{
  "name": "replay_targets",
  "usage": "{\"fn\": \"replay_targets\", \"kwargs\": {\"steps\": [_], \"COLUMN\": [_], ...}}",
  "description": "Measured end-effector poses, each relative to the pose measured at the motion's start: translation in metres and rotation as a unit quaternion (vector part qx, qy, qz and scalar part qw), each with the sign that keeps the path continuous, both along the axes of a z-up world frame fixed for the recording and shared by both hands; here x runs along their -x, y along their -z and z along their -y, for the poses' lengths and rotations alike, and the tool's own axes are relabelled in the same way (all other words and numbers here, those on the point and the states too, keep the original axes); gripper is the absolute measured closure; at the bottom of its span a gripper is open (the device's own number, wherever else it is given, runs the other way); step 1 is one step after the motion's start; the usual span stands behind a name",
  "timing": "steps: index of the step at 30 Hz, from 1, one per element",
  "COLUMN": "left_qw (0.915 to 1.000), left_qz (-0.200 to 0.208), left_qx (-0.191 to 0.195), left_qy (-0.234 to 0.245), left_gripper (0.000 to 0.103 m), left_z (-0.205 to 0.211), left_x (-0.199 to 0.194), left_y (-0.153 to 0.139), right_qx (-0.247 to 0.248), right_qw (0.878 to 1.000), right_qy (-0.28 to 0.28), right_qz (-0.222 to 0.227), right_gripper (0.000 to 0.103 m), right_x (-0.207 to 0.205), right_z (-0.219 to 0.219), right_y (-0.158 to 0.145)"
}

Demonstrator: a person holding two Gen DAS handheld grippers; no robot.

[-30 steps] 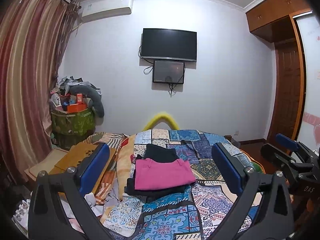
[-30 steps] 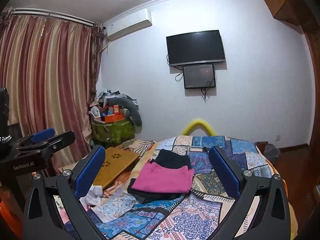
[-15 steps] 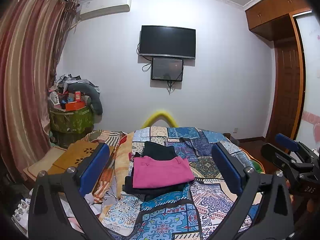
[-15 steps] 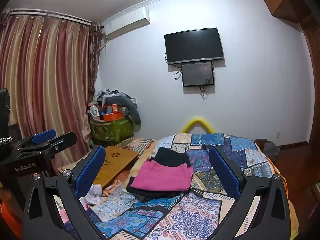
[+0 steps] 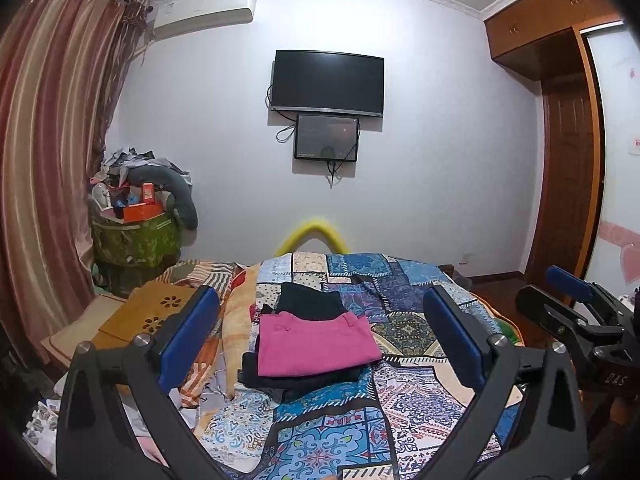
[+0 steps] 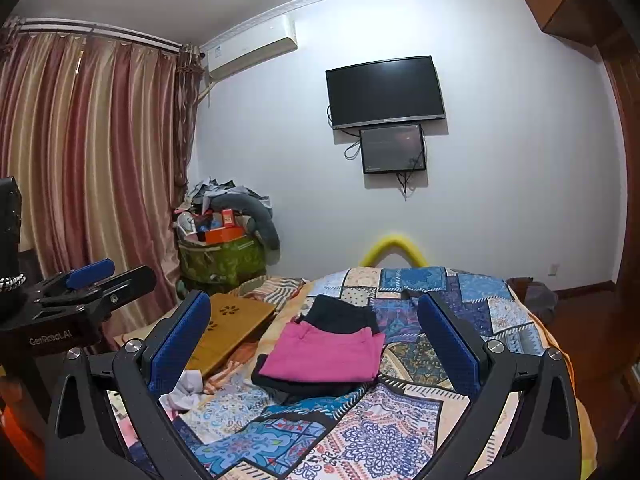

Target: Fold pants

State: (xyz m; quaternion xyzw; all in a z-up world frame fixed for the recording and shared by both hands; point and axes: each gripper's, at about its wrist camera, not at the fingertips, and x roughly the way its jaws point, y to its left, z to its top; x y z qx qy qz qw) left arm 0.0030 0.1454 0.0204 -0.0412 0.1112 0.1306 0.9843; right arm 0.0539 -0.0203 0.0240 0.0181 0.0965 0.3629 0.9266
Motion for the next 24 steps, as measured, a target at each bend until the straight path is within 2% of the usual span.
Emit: {"fn": "replay_targets", "kwargs": {"steps": [24], "left_qw": [0.9996], "left_qz": [-0.024], "left_qx": [-0.003], "left_qy": [0.017], "left_gripper": [0.000], "left_z": [0.005], "left_x": [-0.017], "left_y": [0.008], "right_qx": [0.002], "right_qw": [1.000], "right_qy": [0.004], "right_qz": [-0.010], "right_gripper": [0.000], "right_x": [-0.008], "right_z": [0.002], "right_y": [0.006]}}
